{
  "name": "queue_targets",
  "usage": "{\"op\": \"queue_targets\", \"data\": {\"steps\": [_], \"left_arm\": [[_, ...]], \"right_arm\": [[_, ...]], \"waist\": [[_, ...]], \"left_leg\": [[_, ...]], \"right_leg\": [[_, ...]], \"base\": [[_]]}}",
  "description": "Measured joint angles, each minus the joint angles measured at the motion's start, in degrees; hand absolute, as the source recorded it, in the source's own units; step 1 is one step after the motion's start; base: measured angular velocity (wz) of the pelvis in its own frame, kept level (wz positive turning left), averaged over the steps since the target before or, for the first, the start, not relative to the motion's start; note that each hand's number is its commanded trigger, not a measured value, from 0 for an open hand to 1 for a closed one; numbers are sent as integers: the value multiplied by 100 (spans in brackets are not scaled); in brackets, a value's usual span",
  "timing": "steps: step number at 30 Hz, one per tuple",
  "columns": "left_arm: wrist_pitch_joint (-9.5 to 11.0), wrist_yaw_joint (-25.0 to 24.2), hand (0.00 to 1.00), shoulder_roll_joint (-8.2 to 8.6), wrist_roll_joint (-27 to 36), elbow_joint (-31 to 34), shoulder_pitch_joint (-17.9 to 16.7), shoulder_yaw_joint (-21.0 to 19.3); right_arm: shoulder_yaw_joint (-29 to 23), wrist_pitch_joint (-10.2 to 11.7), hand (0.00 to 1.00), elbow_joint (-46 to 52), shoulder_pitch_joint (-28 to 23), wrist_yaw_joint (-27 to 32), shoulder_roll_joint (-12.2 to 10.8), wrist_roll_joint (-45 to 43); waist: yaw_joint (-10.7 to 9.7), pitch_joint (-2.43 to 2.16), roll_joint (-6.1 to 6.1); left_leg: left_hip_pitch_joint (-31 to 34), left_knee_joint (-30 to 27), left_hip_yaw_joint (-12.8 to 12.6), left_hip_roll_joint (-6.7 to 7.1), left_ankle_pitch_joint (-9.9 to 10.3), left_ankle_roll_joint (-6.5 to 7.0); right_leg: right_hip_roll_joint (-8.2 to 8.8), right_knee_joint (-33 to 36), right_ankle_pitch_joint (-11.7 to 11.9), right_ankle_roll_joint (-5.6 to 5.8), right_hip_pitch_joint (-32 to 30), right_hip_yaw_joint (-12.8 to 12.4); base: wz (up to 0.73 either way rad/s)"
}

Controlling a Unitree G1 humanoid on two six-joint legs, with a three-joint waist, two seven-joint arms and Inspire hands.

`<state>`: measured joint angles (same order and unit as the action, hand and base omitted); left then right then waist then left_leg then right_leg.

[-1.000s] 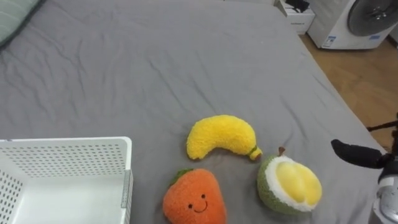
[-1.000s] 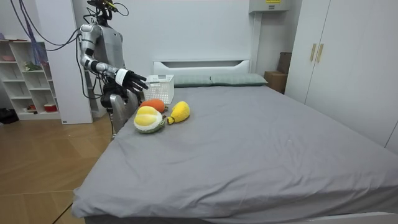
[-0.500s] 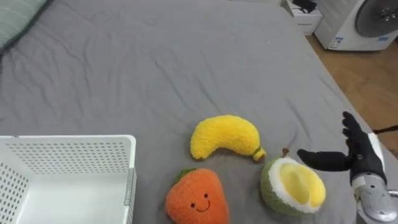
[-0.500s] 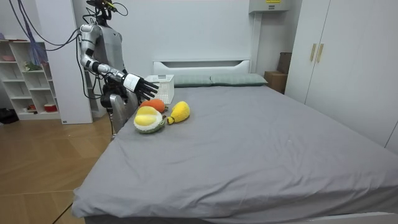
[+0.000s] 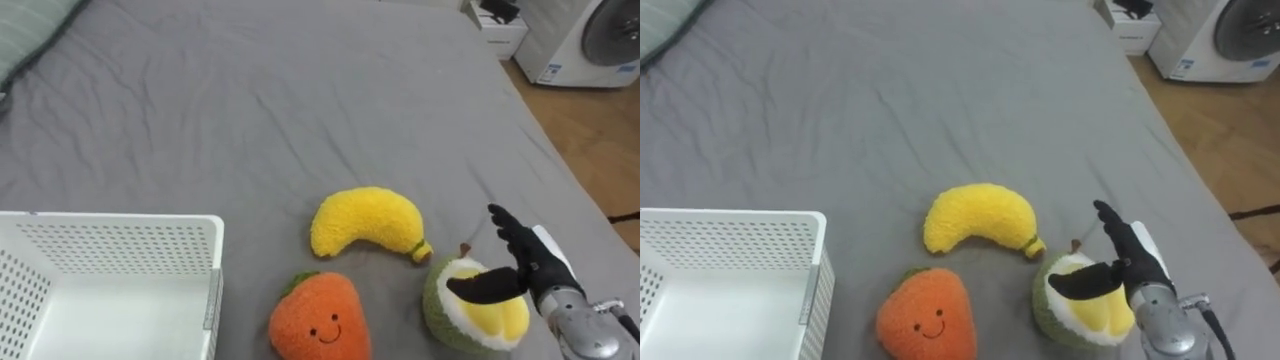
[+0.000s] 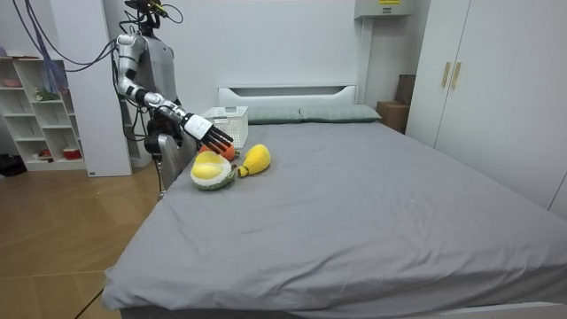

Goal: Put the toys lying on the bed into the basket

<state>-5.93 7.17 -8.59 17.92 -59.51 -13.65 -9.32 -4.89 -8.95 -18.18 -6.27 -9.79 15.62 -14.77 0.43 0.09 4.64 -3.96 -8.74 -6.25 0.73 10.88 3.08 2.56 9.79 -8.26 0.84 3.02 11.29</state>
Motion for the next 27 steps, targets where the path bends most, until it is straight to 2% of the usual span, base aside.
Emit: {"op": "queue_targets", "data": {"steps": [5, 11, 16, 20, 21, 22, 23, 24, 27], "left_arm": [[2, 4, 0, -7, 1, -14, 91, 3], [2, -17, 0, -62, -10, -18, 94, 0], [-18, -3, 0, -109, -10, -20, 101, 18], [-122, 10, 0, -107, -8, -19, 110, 18], [-130, 15, 0, -106, -8, -19, 109, 24], [-130, 20, 0, -104, -8, -13, 110, 34], [-130, 24, 0, -103, -8, -4, 109, 36], [-129, 63, 0, -102, -7, 21, 110, 56], [-127, 125, 0, -102, -9, 27, 153, 67]], "right_arm": [[401, -14, 0, -628, 13, -283, -3, -493], [505, 34, 0, -1284, 205, -396, -6, -815], [504, 77, 0, -1717, 301, -237, -23, -994], [504, 72, 0, -1826, 298, -77, -28, -1054], [505, 86, 6, -1889, 314, -25, -34, -1051], [505, 86, 51, -1951, 327, 58, -46, -1053], [505, 86, 81, -1962, 326, 100, -54, -1069], [504, 90, 100, -1972, 323, 163, -84, -1167], [503, 177, 100, -2188, 341, 507, -134, -1197]], "waist": [[157, 17, 77], [230, -6, 128], [272, 8, 102], [312, 5, 71], [316, 8, 60], [318, 6, 45], [318, 5, 37], [313, 4, 19], [312, -2, -18]], "left_leg": [[21, -2, 3, 0, 2, 0], [20, -43, 19, 2, 2, 0], [21, -61, 106, 4, 15, 1], [23, -90, 172, 9, 17, -2], [22, -95, 172, 9, 17, -2], [23, -98, 176, 11, 17, -1], [23, -98, 176, 11, 17, -1], [22, -98, 176, 11, 17, -1], [18, -95, 184, 11, 17, -1]], "right_leg": [[22, -1, 0, 0, 2, -11], [-5, -11, 0, -1, 15, 0], [-2, -16, 1, 0, 79, 82], [3, -25, 0, -1, 119, 152], [3, -25, 0, -1, 121, 153], [4, -23, 0, -1, 124, 156], [4, -21, 0, -1, 124, 156], [3, -21, 0, -1, 125, 155], [3, -20, 0, -2, 133, 159]], "base": [[0], [0], [8], [8], [0], [0], [0], [0], [0]]}}
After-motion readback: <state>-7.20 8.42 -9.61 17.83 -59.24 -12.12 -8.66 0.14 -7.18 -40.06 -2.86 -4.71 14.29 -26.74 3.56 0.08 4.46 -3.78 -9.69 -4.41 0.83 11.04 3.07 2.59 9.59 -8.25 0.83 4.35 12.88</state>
